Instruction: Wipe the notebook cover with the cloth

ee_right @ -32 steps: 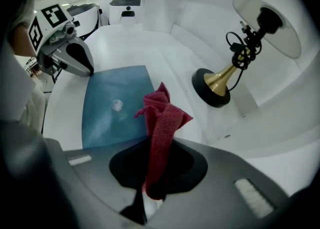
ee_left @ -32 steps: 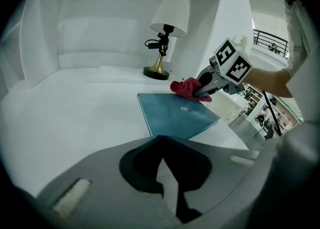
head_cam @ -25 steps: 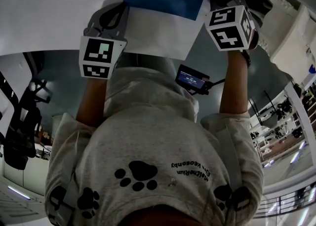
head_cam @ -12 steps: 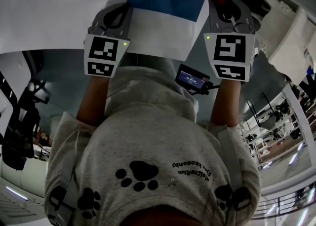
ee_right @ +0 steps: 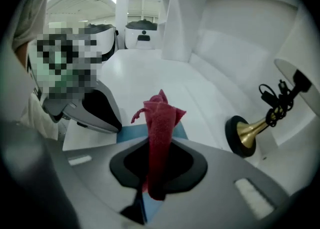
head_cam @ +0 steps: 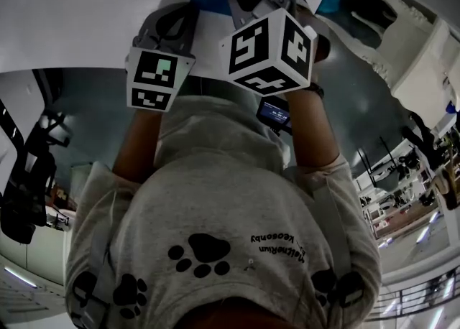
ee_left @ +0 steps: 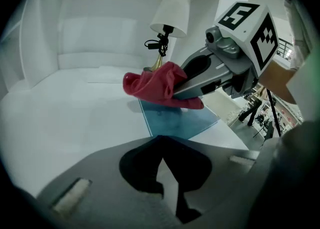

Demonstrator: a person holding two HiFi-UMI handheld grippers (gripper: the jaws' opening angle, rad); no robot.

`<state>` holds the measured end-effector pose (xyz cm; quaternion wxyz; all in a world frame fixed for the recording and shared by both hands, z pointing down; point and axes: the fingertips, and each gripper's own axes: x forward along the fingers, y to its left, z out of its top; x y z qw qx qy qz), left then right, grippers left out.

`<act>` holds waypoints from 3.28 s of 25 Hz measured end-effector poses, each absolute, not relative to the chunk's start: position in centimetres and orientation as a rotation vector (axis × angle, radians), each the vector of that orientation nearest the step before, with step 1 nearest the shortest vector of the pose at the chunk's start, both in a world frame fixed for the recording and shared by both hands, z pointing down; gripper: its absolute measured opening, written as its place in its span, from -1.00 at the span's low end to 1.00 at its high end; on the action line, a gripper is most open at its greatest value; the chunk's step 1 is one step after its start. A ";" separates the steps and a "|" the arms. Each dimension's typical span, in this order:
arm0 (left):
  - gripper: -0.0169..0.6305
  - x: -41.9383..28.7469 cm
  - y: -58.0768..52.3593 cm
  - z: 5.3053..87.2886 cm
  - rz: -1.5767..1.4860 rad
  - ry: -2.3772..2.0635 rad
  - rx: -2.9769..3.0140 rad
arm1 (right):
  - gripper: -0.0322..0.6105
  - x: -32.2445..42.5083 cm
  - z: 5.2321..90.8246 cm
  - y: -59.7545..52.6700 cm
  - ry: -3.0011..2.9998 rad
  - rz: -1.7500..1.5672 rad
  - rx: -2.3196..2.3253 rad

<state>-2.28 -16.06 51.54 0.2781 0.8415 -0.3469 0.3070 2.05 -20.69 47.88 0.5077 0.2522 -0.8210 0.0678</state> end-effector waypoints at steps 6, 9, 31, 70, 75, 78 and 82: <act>-0.95 -2.6 -16.1 51.4 0.814 -0.934 2.257 | -0.77 -0.2 50.4 -21.0 -1.921 0.159 0.514; -0.95 -2.5 -16.1 51.4 0.811 -0.931 2.256 | -0.77 -0.3 51.0 -21.0 -1.907 0.170 0.490; -0.95 -2.6 -15.8 51.3 0.835 -0.943 2.267 | -0.77 10.4 51.1 -17.6 -1.798 0.278 0.581; -0.95 -2.5 -15.9 51.5 0.864 -0.917 2.252 | -0.77 -1.3 48.0 -16.2 -1.981 0.170 0.433; -0.95 -2.6 -16.1 51.4 0.856 -0.916 2.261 | -0.77 -2.3 50.4 -15.8 -1.938 0.191 0.365; -0.95 -2.7 -16.0 51.3 0.859 -0.919 2.270 | -0.77 -2.1 50.8 -15.5 -1.927 0.186 0.355; -0.95 -2.8 -15.9 51.4 0.854 -0.912 2.266 | -0.77 -1.0 50.8 -15.1 -1.937 0.209 0.368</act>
